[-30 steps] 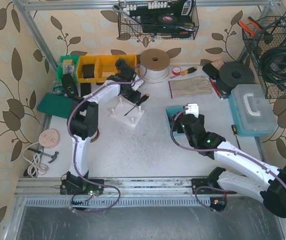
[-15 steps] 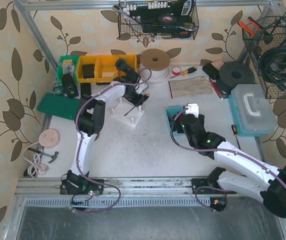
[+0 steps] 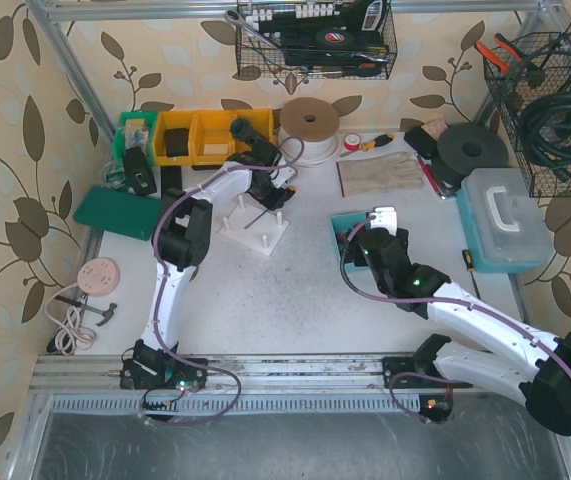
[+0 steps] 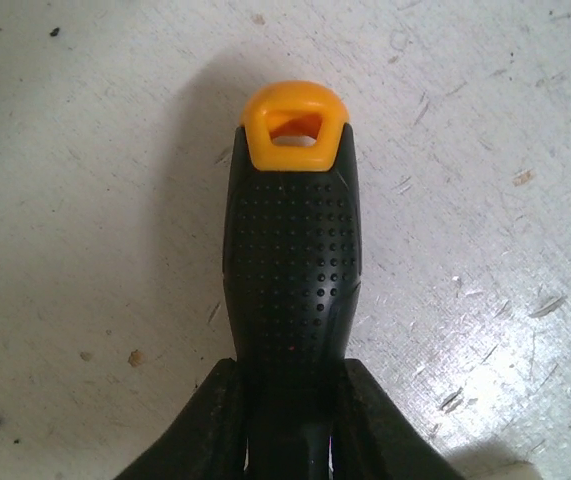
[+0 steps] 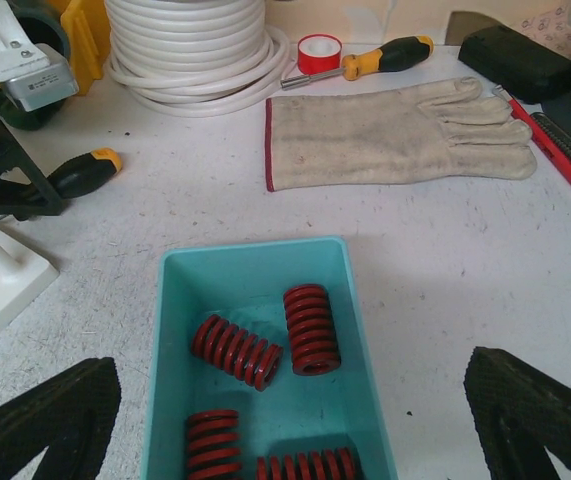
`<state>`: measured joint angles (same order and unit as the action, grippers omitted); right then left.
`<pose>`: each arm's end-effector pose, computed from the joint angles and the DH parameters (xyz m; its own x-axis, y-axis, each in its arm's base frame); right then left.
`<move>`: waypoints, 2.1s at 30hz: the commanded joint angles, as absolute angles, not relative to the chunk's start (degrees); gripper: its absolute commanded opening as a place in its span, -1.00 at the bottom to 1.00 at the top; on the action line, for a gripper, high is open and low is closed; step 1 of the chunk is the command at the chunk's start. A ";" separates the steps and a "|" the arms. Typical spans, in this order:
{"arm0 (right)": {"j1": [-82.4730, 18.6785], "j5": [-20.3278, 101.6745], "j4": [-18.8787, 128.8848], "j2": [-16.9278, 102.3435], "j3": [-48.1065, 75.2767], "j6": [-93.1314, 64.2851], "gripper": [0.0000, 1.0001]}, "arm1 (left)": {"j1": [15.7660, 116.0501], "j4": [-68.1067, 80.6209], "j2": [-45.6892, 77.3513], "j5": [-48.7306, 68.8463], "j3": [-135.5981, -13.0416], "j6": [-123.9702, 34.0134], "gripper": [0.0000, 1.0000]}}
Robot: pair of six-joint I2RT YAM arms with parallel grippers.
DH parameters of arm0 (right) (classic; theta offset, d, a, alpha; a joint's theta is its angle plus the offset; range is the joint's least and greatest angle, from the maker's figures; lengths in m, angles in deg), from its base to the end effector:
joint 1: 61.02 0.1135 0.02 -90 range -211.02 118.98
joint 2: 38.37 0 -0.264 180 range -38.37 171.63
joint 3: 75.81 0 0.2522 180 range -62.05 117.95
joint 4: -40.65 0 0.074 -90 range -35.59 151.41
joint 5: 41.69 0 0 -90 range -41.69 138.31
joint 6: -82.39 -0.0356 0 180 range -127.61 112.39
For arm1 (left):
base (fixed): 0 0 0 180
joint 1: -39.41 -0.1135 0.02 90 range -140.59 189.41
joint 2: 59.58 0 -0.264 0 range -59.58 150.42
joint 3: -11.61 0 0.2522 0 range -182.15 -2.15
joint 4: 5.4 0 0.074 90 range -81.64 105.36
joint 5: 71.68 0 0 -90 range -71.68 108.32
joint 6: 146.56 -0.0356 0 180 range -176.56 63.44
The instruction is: Install the large spring
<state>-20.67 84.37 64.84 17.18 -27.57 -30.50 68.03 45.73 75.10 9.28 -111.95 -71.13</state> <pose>0.1724 0.1190 0.2454 -0.4217 0.0544 -0.9051 0.0251 0.9985 0.0483 0.4397 -0.2463 0.1560 -0.6167 0.6195 -0.4856 0.7154 0.6985 -0.0174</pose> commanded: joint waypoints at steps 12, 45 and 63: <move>-20.80 86.13 63.67 17.32 -27.79 -29.77 0.85 | 68.80 44.40 65.18 7.62 -112.18 -69.11 -0.80; -20.78 79.71 60.08 13.43 -29.84 -28.45 0.84 | 52.80 38.81 41.07 28.76 -82.75 -65.57 -0.92; -20.85 78.99 59.31 13.77 -29.96 -28.03 0.84 | 50.07 34.29 56.36 30.49 -87.09 -77.76 -0.90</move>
<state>-20.67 79.58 60.52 13.83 -29.23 -28.51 50.33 35.54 54.64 28.91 -83.78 -73.55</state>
